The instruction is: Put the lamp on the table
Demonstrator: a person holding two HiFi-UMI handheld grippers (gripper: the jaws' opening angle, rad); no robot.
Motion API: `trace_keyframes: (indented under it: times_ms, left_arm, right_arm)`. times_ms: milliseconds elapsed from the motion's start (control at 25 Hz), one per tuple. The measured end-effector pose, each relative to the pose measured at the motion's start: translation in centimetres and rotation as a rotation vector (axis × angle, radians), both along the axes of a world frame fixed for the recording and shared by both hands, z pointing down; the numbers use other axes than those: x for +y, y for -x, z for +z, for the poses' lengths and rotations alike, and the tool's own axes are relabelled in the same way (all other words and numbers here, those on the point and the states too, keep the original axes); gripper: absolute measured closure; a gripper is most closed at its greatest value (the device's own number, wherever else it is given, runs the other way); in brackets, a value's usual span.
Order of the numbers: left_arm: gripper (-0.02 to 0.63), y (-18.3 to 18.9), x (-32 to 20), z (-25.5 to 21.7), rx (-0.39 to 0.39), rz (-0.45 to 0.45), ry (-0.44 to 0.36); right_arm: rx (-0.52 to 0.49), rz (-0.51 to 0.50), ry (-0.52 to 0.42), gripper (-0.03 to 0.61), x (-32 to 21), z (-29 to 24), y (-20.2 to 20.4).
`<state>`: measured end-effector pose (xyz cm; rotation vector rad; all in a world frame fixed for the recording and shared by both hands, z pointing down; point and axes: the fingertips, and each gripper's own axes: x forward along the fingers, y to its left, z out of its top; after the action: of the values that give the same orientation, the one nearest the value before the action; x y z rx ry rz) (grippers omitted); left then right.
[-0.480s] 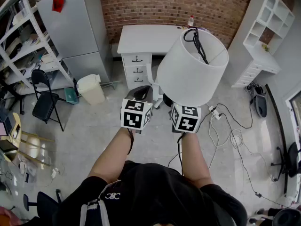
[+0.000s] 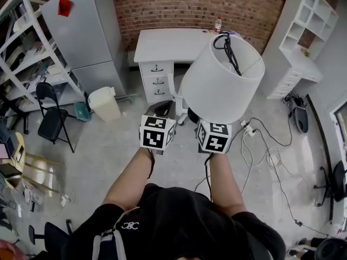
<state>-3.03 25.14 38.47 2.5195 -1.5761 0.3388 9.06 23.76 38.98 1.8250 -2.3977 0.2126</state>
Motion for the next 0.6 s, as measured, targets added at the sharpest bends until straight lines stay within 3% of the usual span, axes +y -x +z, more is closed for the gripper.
trace_keyframes:
  times_ms: [360,600]
  left_arm:
    - [0.614,-0.6,-1.5,1.4,-0.001,-0.001,0.028]
    - [0.612,-0.4,-5.5,1.9,0.020,-0.002,0.037]
  right_arm:
    - [0.000,-0.003,-0.007,0.448,-1.4,0.0,-1.1]
    - [0.002,0.005,0.000,0.448,-5.1,0.6,-1.7]
